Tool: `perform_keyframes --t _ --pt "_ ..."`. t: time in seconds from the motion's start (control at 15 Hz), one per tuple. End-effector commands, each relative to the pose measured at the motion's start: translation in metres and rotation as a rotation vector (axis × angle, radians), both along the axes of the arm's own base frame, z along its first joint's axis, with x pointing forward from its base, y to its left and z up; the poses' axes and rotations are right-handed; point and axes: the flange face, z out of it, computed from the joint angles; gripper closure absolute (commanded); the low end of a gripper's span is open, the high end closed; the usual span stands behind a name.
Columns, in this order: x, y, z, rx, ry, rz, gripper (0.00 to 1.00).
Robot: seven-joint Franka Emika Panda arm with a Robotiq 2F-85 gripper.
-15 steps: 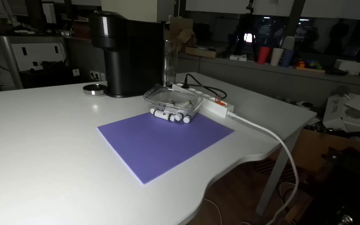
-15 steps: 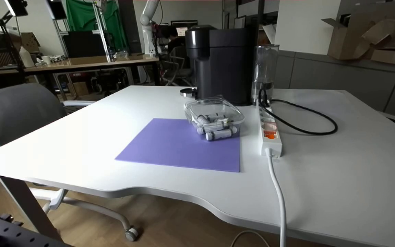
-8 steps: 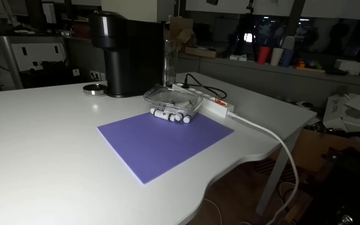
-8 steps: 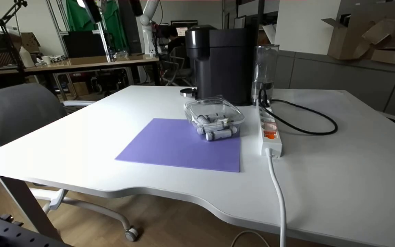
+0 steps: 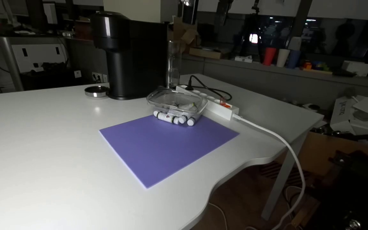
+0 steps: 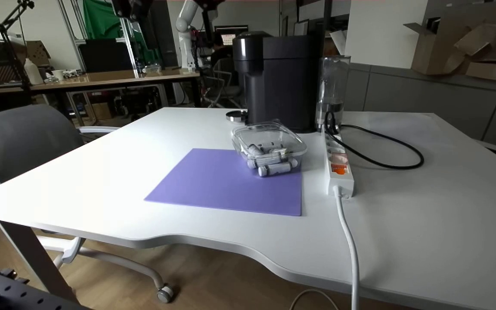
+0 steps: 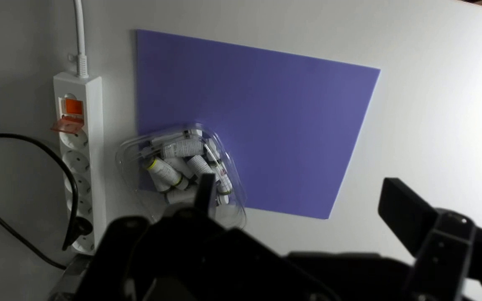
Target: Open the container
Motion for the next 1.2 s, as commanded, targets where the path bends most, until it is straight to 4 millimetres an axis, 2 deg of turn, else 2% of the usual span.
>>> perform_keyframes --t 0.0,0.13,0.33,0.47,0.6,0.67,0.73,0.87,1.0,1.13 --pt "0.005 -0.009 0.001 -0.008 -0.007 -0.018 0.00" --pt "0.018 -0.034 0.000 -0.038 0.012 -0.021 0.00" --pt "0.038 -0.084 -0.004 -0.089 0.030 -0.030 0.00" --pt "0.055 -0.124 -0.012 -0.109 0.065 -0.033 0.00" --pt "0.069 -0.151 -0.022 -0.088 0.101 -0.025 0.00" --pt "0.070 -0.150 -0.018 -0.052 0.075 0.001 0.00" --pt "0.051 -0.141 -0.019 -0.074 0.070 -0.029 0.00" --pt "0.062 -0.151 -0.026 -0.059 0.079 -0.011 0.00" --pt "0.066 -0.149 -0.026 -0.059 0.079 -0.004 0.00" --pt "0.083 -0.156 -0.032 -0.028 0.093 -0.024 0.00"
